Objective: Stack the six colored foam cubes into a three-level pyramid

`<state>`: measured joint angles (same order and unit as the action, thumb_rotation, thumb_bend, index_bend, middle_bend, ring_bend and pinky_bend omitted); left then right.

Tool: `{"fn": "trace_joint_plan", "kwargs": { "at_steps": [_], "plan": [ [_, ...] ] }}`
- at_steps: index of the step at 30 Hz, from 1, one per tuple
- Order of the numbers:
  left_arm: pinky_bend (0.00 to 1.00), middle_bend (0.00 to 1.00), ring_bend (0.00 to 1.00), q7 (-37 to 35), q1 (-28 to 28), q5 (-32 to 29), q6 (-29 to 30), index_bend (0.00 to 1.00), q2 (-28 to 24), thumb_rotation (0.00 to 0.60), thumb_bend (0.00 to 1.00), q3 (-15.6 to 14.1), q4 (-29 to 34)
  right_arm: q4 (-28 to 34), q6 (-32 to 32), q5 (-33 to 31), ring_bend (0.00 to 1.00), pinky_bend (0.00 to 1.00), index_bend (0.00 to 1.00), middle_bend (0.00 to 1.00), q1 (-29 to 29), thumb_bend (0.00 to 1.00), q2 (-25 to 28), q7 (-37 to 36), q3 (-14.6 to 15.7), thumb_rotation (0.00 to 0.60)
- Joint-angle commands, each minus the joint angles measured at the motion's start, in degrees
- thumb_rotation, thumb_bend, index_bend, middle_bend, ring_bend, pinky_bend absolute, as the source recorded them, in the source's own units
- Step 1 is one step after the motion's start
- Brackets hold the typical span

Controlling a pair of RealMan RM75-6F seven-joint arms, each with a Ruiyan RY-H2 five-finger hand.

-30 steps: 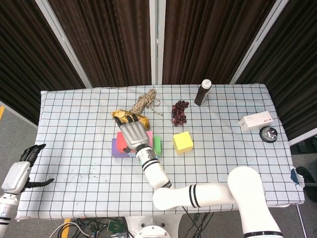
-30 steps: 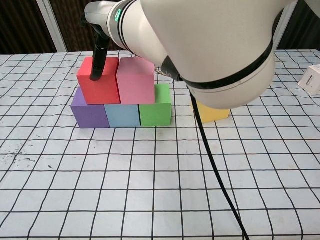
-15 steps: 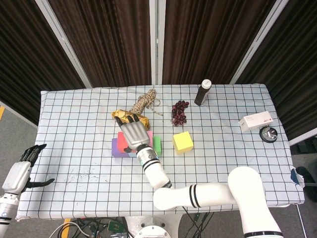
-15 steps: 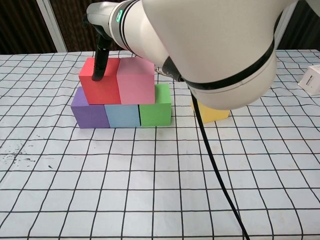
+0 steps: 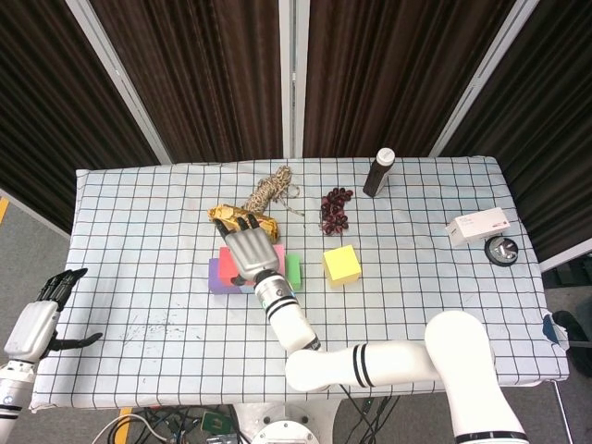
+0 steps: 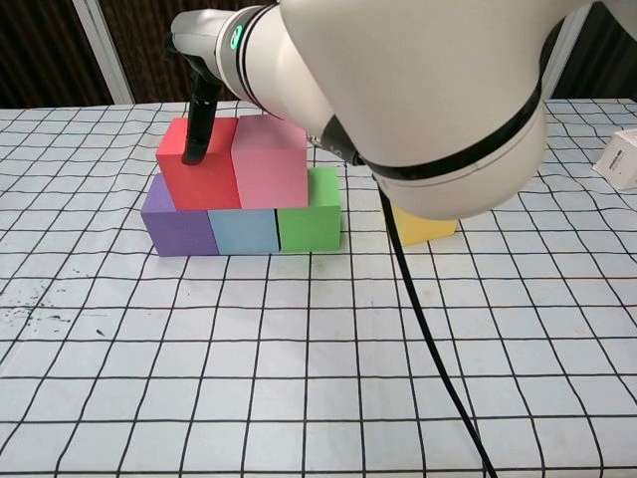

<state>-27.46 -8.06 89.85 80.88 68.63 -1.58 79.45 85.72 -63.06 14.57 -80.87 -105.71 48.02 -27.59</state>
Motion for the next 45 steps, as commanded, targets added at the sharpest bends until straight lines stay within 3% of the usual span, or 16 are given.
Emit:
{"fn": "trace_joint_plan", "kwargs": {
  "at_steps": [1,9,13,19,25,33,38,45],
  "plan": [
    [0.00,0.08,0.00,0.1,0.0,0.0,0.1,0.03,0.0,0.600,0.00,0.0,0.0,0.1,0.4,-0.3,0.08,0.00,0.00,0.33,0.0,0.06,0.2,0.1,0.1,0.600],
    [0.00,0.08,0.00,-0.1,0.1,0.0,0.2,0.03,0.0,0.600,0.00,0.0,0.1,0.9,1.1,0.4,0.00,0.00,0.00,0.13,0.5,0.00,1.0,-0.7,0.3,0.600],
    [0.00,0.08,0.00,-0.2,0.0,0.1,0.2,0.03,-0.2,0.600,0.00,0.0,0.3,3.9,0.7,2.4,0.00,0.00,0.00,0.11,1.7,0.00,2.5,-2.9,-0.3,0.600],
    [0.00,0.08,0.00,0.3,-0.1,0.0,0.0,0.03,-0.4,0.600,0.00,0.0,0.8,13.9,-2.8,5.9,0.00,0.00,0.00,0.11,5.9,0.00,9.6,-4.1,0.7,0.600],
    [0.00,0.08,0.00,1.1,0.2,-0.4,0.5,0.03,-0.4,0.600,0.00,0.3,1.3,20.5,-3.8,9.1,0.00,0.00,0.00,0.11,12.4,0.00,18.9,-5.6,5.1,0.600],
    [0.00,0.08,0.00,2.4,1.2,0.0,3.6,0.03,0.3,0.600,0.00,1.0,1.9,18.8,7.1,15.9,0.00,0.00,0.00,0.10,20.4,0.00,30.4,-12.8,12.6,0.600],
    [0.00,0.08,0.00,3.6,1.5,0.7,4.2,0.03,0.8,0.600,0.00,0.7,2.5,14.9,12.3,22.6,0.00,0.00,0.00,0.10,23.6,0.00,32.1,-17.0,17.1,0.600],
    [0.00,0.08,0.00,5.0,2.0,1.6,5.7,0.03,1.4,0.600,0.00,0.5,3.1,9.3,16.1,29.6,0.00,0.00,0.00,0.10,25.6,0.00,30.9,-20.9,20.6,0.600]
  ]
}}
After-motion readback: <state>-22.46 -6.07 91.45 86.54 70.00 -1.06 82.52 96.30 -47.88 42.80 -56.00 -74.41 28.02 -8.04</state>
